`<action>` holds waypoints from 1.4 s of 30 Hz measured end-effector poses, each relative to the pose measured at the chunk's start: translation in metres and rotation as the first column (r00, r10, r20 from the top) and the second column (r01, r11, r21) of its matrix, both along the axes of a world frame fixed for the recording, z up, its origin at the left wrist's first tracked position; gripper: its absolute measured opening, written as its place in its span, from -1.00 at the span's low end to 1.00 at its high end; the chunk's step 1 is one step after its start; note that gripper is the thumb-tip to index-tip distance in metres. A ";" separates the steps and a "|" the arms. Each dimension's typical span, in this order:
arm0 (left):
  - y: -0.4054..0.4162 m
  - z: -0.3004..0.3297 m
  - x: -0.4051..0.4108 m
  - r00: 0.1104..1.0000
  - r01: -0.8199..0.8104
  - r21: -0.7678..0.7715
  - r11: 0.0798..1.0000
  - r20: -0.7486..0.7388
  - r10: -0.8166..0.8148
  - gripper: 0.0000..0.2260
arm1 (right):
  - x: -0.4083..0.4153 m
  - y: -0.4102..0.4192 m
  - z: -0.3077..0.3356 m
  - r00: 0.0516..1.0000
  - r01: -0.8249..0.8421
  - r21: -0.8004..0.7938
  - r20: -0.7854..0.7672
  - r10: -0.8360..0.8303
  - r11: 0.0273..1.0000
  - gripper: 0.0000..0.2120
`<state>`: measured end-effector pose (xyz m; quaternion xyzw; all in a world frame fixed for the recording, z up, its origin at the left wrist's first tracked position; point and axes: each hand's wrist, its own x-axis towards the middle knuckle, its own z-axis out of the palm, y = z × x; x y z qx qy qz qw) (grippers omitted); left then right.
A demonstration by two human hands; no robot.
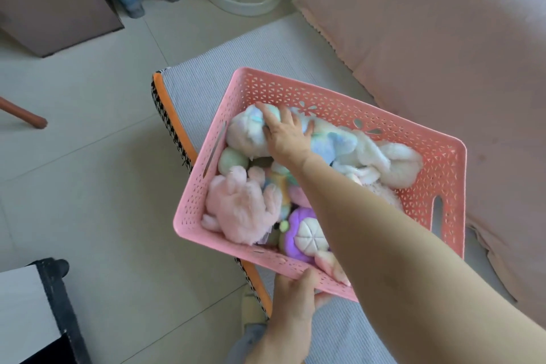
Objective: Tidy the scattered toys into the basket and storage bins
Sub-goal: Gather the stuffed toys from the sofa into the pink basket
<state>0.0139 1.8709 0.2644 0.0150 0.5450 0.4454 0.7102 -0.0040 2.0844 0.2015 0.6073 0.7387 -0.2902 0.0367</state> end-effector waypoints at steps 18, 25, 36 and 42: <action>-0.022 -0.009 0.028 0.982 -0.185 -0.205 0.961 -0.006 0.188 -0.62 | 0.267 -0.225 0.108 0.628 0.705 0.256 -0.660 -0.413 0.661 -0.36; -0.110 -0.005 0.119 0.996 -0.060 -0.250 0.966 0.055 0.076 -0.68 | 0.415 -0.382 0.085 0.389 0.916 0.112 -0.479 -0.787 0.384 -0.38; -0.194 0.016 0.239 0.951 0.292 -0.216 0.932 -0.043 -0.308 -0.78 | 0.540 -0.527 0.045 0.103 0.993 -0.033 -0.173 -0.980 0.111 -0.41; -0.237 0.004 0.301 0.852 0.459 -0.274 0.845 -0.134 -0.506 -0.80 | 0.584 -0.571 0.011 0.058 0.986 -0.153 -0.074 -0.996 0.069 -0.50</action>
